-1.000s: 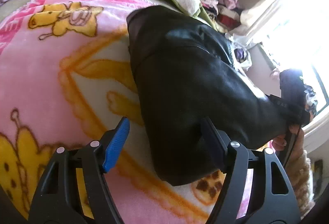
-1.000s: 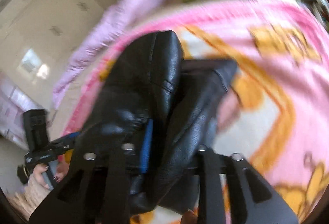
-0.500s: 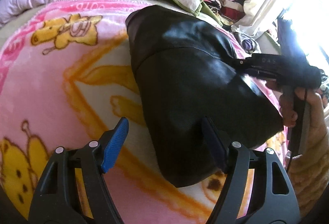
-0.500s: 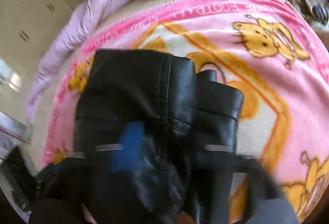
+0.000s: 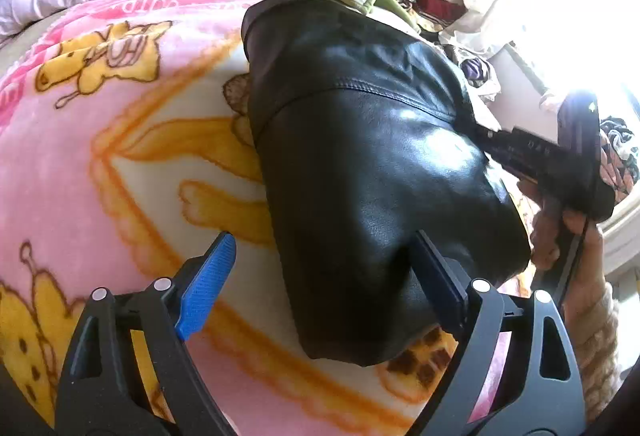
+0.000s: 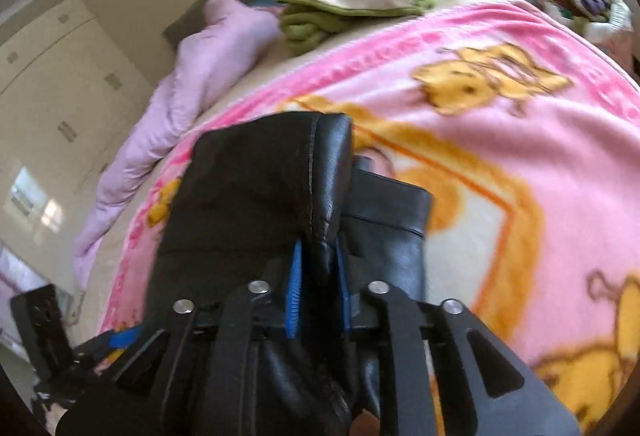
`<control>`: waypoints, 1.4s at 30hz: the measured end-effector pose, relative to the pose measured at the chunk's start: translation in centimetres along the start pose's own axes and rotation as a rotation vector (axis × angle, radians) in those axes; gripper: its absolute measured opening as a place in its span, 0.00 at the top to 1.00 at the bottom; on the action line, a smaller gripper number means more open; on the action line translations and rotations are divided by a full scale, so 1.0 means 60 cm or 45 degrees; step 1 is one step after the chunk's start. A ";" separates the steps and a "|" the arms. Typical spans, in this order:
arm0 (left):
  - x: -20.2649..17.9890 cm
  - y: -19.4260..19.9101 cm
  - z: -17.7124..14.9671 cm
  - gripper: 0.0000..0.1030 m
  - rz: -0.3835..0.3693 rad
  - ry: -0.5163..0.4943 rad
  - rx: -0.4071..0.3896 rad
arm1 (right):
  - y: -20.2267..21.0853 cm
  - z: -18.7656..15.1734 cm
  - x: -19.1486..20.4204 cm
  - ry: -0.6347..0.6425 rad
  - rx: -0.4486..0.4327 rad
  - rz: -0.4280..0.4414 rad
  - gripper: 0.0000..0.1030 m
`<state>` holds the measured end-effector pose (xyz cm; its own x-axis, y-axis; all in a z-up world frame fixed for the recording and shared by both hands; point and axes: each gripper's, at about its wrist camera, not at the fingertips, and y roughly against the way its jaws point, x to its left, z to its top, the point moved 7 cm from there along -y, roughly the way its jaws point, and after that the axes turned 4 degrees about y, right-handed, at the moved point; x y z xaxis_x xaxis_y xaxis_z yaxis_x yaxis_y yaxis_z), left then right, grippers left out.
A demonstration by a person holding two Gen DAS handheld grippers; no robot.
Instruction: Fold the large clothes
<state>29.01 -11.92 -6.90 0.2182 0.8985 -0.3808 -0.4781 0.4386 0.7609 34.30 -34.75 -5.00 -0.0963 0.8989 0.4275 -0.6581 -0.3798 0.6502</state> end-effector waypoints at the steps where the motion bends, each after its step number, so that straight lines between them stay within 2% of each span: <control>1: 0.000 -0.001 0.001 0.21 0.002 -0.001 -0.002 | 0.004 -0.005 -0.005 0.000 -0.006 -0.030 0.80; 3: 0.001 -0.002 0.001 0.21 0.002 0.001 0.000 | 0.013 -0.012 -0.012 -0.034 -0.010 -0.077 0.67; 5: 0.001 -0.001 0.002 0.21 0.010 -0.005 -0.007 | 0.016 -0.013 -0.025 -0.077 0.007 -0.155 0.14; 7: 0.000 0.001 0.001 0.21 0.012 -0.007 -0.009 | 0.015 -0.012 -0.031 -0.106 0.029 -0.164 0.11; 10: -0.003 0.003 0.000 0.21 0.022 -0.012 -0.013 | 0.010 -0.007 -0.036 -0.205 0.067 -0.042 0.09; 12: -0.003 0.003 0.000 0.21 0.023 -0.009 -0.014 | -0.003 -0.006 -0.027 -0.230 0.142 0.018 0.07; 14: -0.005 0.005 -0.002 0.21 0.031 -0.014 -0.017 | -0.024 -0.011 -0.012 -0.190 0.231 0.011 0.10; 15: -0.005 0.006 -0.002 0.21 0.035 -0.017 -0.019 | -0.034 -0.013 -0.003 -0.160 0.267 0.005 0.20; 17: -0.005 0.007 -0.001 0.22 0.040 -0.015 -0.022 | -0.037 -0.013 0.019 -0.136 0.271 0.047 0.59; 18: -0.004 0.010 0.000 0.22 0.048 -0.018 -0.030 | -0.030 -0.007 0.028 -0.102 0.233 0.028 0.69; 19: -0.003 0.013 0.002 0.22 0.055 -0.021 -0.036 | -0.019 0.000 0.038 -0.050 0.185 0.004 0.86; 20: -0.002 0.018 0.004 0.22 0.056 -0.023 -0.045 | 0.002 0.012 0.062 0.012 0.104 0.026 0.90; 23: -0.001 0.038 0.012 0.22 0.051 -0.015 -0.091 | 0.043 0.025 0.123 0.099 -0.008 0.179 0.91; 25: 0.001 0.044 0.016 0.22 0.055 -0.015 -0.105 | 0.055 0.027 0.147 0.149 -0.044 0.226 0.91; 27: 0.003 0.041 0.015 0.22 0.058 -0.018 -0.094 | 0.051 0.020 0.147 0.194 -0.048 0.194 0.91; 30: -0.001 0.032 0.007 0.22 0.075 -0.052 -0.070 | 0.019 -0.007 0.096 0.134 0.017 0.092 0.91; 32: -0.006 0.025 0.001 0.22 0.067 -0.075 -0.055 | 0.012 -0.024 0.064 0.116 0.020 0.045 0.91; 35: -0.012 0.014 -0.007 0.22 0.050 -0.078 -0.040 | 0.014 -0.037 0.036 0.075 0.005 0.045 0.90; 39: -0.016 0.000 -0.014 0.22 -0.014 -0.033 0.000 | 0.008 -0.047 0.026 0.101 0.001 -0.001 0.89; 42: -0.020 -0.009 -0.022 0.22 -0.045 -0.022 0.029 | 0.000 -0.051 0.020 0.064 0.017 -0.006 0.81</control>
<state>27.90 -13.24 -7.54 0.2493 0.8824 -0.3991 -0.4502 0.4705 0.7589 31.91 -32.99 -6.39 -0.1309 0.9102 0.3928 -0.6486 -0.3783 0.6604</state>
